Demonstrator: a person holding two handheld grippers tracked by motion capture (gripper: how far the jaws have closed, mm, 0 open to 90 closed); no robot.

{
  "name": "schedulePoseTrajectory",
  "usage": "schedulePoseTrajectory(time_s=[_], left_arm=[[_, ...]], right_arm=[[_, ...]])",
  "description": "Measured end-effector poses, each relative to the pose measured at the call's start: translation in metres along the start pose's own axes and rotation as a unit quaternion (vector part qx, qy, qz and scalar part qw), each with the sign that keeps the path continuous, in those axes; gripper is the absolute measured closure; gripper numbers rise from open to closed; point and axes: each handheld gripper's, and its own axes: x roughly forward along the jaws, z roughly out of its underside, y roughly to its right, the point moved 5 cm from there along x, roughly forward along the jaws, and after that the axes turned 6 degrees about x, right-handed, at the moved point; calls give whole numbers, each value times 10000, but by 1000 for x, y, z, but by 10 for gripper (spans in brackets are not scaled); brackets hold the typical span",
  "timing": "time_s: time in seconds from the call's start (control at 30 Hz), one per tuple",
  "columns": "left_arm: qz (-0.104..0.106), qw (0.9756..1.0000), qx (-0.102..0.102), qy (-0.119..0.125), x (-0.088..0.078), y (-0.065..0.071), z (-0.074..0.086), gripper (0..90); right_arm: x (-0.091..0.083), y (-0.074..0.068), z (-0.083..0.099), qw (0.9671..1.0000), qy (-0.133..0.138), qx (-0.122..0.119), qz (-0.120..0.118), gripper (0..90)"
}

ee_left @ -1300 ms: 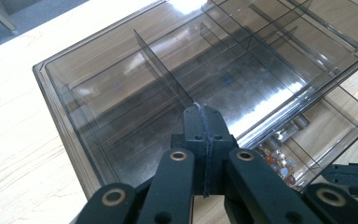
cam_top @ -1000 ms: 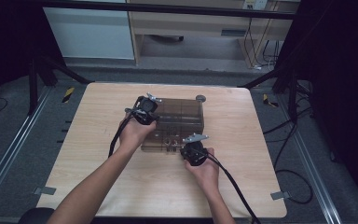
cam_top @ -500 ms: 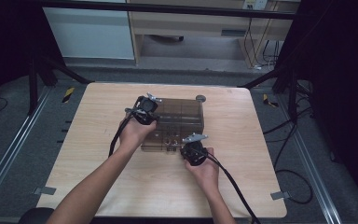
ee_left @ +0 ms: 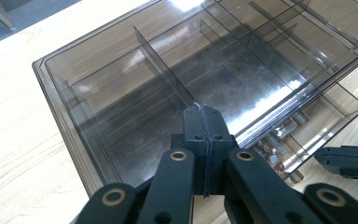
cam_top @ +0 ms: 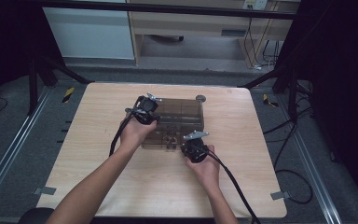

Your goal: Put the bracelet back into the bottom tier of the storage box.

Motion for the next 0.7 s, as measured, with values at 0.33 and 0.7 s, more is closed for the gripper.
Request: schedulePoseTrajectory(time_s=[0.33,0.7], left_arm=[[-3,10000,-1,2,0,0,0,899],[15,10000,29,-1,0,1,1,899]], right_arm=[[6,-2,-7,10000,18,-87,31,900],[9,-1,-9,10000,20,-76,42,900]])
